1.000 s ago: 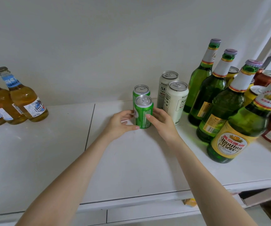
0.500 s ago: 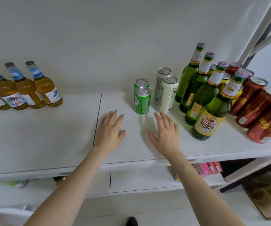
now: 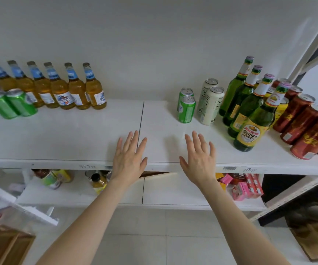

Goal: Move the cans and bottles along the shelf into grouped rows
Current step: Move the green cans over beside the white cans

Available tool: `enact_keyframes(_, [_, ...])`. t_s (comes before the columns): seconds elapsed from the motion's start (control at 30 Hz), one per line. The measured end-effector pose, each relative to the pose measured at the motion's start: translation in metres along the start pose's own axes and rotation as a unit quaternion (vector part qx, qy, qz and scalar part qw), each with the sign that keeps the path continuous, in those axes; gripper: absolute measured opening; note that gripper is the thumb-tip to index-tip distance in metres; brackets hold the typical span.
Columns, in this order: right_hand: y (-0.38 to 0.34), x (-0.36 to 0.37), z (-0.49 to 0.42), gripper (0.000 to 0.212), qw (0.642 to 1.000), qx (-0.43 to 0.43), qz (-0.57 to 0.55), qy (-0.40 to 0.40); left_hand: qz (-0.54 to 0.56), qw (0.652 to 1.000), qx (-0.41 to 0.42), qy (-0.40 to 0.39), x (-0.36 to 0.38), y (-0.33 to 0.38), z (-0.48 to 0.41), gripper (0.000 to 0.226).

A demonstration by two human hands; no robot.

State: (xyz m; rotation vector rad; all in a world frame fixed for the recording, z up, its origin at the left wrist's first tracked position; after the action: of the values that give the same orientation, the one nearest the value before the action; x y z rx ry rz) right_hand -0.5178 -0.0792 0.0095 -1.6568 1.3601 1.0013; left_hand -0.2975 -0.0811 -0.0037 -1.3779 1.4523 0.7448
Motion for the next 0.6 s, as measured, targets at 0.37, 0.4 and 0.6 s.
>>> enact_keyframes(0.37, [-0.133, -0.003, 0.009, 0.079, 1.0, -0.001, -0.001, 0.024, -0.037, 0.999, 0.0, -0.027, -0.015, -0.128, 0.047, 0.07])
enact_keyframes(0.4, [-0.147, -0.003, 0.009, 0.079, 1.0, 0.001, -0.002, 0.029, -0.039, 0.999, 0.004, -0.026, -0.016, -0.142, 0.051, 0.07])
enact_keyframes(0.6, [-0.225, -0.002, 0.001, 0.08, 0.999, 0.006, -0.01, 0.043, -0.039, 0.999, 0.013, -0.022, -0.016, -0.208, 0.068, 0.071])
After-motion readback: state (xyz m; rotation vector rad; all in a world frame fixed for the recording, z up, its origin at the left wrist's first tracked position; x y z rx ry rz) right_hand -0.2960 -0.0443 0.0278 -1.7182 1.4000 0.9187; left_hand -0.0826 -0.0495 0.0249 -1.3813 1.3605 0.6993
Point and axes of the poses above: each hand's wrist, its own z-axis away from the middle knuckle, its own x-axis out of the palm, y = z × x, the point moved 5 cm from there along -z, towards the middle knuckle, and after that the axes turned 6 degrees about -z, right-handed, at the moved point
